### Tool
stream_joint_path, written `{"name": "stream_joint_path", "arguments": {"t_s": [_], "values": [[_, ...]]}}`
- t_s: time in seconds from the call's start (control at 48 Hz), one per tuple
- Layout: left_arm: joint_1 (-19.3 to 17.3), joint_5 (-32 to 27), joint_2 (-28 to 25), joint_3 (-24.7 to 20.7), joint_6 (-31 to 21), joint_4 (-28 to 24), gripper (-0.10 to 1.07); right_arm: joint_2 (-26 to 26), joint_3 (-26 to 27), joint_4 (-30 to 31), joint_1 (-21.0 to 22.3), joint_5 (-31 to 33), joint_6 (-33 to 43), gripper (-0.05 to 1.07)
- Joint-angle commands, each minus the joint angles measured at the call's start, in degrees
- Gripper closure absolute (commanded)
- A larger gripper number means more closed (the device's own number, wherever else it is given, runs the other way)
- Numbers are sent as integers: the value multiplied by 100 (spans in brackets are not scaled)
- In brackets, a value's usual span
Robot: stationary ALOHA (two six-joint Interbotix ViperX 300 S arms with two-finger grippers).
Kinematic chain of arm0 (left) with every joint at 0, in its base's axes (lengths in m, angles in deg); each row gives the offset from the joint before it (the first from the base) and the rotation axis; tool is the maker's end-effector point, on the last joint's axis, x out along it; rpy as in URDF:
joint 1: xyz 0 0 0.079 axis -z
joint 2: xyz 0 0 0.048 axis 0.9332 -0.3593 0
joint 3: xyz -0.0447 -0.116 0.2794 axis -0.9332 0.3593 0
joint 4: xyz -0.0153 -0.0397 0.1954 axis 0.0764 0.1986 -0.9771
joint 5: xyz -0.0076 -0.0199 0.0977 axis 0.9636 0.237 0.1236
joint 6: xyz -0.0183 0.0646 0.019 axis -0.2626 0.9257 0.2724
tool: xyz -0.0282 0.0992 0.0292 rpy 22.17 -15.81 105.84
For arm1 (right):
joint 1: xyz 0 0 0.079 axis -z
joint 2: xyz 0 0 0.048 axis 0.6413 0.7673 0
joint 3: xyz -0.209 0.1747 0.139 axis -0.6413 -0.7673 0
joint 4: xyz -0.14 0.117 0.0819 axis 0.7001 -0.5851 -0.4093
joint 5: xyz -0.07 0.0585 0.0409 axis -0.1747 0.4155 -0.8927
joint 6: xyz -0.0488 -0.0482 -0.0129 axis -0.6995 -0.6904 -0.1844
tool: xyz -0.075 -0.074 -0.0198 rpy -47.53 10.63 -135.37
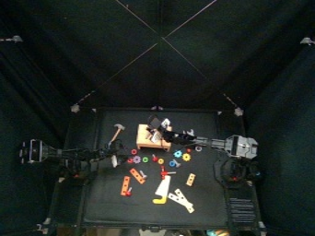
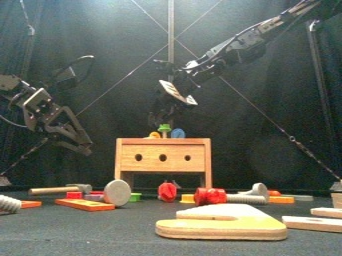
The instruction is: Grab red screw
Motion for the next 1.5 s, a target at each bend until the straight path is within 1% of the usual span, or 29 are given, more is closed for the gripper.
{"name": "stream_joint_path", "arguments": {"t_s": [0.0,0.167,0.271,0.375,0.542,0.646,0.75,0.917,1.0,1.083,1.167,1.292,1.479], "values": [[-9,18,18,-62,-9,0,-1,-422,88,18,-97,149,9,27],[26,18,70,-88,-9,0,-1,-844,-211,-44,-492,677,70,27],[35,18,167,-114,-18,0,-1,-1160,-492,-202,-844,1213,79,27],[35,18,281,-114,-18,0,-1,-1389,-782,-413,-1178,1503,123,27],[53,18,466,-62,-18,0,-1,-1626,-1327,-791,-1740,1529,457,27],[123,18,571,-44,-18,0,-1,-1714,-1600,-923,-2004,1521,721,27],[185,18,633,-35,-18,0,-1,-1749,-1837,-940,-2285,1477,940,27],[290,18,642,-18,-35,0,-1,-1688,-2109,-1160,-2689,1468,976,28],[316,18,642,0,-26,0,-1,-1582,-2180,-1380,-2742,1459,976,28],[378,18,642,26,-18,-9,-1,-1362,-2224,-1564,-2751,1389,958,28],[483,18,642,62,-18,-18,-1,-1151,-2259,-1564,-2742,1310,958,28],[501,18,642,114,-26,0,-1,-782,-2206,-1600,-2716,1274,958,28],[501,18,642,167,-26,9,-1,-431,-1907,-1564,-2399,1257,905,28]]}}
